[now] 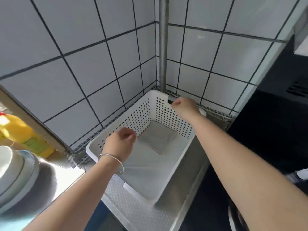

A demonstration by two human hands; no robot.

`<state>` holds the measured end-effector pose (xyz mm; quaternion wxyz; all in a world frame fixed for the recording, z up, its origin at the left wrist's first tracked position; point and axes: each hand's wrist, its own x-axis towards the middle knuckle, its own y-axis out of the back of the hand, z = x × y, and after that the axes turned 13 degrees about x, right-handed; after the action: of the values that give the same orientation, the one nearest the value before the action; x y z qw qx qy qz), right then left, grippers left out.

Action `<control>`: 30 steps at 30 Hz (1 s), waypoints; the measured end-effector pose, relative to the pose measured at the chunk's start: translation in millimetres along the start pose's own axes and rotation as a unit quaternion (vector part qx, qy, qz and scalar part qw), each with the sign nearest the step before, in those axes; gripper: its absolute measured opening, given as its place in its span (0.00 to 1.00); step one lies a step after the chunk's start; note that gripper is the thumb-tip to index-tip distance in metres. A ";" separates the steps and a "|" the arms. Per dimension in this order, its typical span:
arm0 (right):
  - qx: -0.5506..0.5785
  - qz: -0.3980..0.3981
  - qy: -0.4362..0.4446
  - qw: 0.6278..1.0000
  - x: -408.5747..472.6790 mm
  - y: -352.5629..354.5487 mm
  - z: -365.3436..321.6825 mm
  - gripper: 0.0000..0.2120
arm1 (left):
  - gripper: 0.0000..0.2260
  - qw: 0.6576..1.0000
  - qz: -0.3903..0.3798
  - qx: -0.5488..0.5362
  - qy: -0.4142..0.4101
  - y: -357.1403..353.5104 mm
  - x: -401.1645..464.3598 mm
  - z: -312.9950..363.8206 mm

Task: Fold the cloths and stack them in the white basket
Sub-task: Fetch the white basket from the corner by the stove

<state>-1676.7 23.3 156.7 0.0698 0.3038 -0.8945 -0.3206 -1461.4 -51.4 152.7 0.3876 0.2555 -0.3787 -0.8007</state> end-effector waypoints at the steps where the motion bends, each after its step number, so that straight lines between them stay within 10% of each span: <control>1: 0.001 0.014 0.002 1.000 4.0 4.9 1.9 0.13 | 0.06 0.999 0.034 -0.013 0.012 2.4 -5.8 -4.9; 12: -0.112 0.071 0.058 0.989 56.8 -17.4 13.6 0.17 | 0.19 0.921 0.271 -0.101 0.262 -11.6 -34.6 -49.2; 18: -0.089 0.078 0.053 0.992 62.8 -33.0 24.1 0.16 | 0.06 0.861 0.189 -0.287 0.374 -35.7 -47.5 -60.2; 30: -0.076 0.052 0.025 0.995 38.0 -28.6 6.7 0.12 | 0.16 0.822 0.197 -0.398 0.355 -23.9 -56.0 -76.8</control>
<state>-1695.1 -12.9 131.2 0.1315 0.2585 -0.8802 -0.3756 -1385.8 -27.3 95.2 0.7129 0.2656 0.0947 -0.6421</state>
